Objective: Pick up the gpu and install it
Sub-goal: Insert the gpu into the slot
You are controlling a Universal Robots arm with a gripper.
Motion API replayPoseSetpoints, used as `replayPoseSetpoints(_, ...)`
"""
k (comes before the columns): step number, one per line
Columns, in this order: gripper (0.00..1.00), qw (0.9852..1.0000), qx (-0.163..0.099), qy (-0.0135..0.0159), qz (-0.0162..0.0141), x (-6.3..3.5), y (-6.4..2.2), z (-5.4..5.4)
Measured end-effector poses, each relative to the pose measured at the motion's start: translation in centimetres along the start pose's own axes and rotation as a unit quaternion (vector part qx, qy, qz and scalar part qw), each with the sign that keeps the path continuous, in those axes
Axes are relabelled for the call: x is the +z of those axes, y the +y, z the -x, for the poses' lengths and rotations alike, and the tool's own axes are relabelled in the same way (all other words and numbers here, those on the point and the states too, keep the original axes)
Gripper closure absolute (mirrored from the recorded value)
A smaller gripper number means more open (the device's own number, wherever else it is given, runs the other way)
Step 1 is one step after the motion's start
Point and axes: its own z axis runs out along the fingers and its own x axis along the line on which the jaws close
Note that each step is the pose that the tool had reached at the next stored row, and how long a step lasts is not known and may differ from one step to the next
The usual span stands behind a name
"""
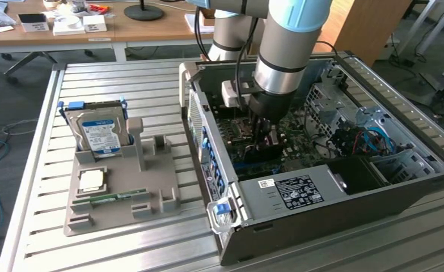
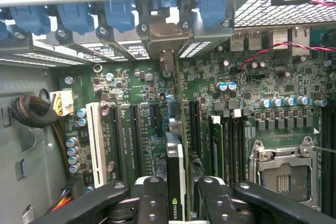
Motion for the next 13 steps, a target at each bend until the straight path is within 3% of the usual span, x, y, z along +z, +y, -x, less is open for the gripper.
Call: replayPoseSetpoints(13,0.73,1.0000,0.000,-0.0047,0.0002,0.01,0.00,-0.35)
